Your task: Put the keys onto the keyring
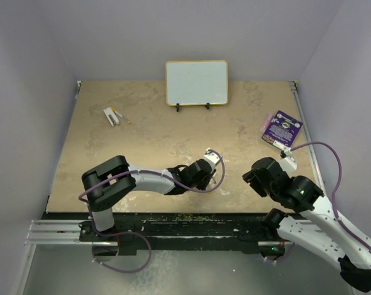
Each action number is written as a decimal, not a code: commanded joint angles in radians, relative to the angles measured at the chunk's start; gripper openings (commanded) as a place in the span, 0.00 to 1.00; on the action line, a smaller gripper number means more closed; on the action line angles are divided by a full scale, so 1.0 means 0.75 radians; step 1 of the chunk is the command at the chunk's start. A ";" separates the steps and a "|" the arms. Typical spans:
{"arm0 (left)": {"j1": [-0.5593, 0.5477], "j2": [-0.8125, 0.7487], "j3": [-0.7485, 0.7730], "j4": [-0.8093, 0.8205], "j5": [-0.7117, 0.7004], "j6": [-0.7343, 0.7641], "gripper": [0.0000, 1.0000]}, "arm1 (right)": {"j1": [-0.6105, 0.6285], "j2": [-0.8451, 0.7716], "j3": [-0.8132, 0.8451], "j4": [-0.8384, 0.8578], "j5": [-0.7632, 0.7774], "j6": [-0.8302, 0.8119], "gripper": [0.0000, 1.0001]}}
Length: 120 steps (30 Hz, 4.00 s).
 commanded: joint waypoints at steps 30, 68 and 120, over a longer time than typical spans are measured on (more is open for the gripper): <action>0.013 -0.036 -0.194 0.250 0.104 -0.267 0.36 | -0.002 0.014 0.018 -0.083 0.021 0.028 0.46; 0.012 -0.083 -0.227 0.155 0.042 -0.161 0.27 | -0.001 0.004 0.054 -0.162 0.044 0.027 0.49; 0.010 -0.083 -0.188 -0.066 -0.019 -0.167 0.22 | -0.001 -0.036 0.024 -0.179 0.024 0.055 0.51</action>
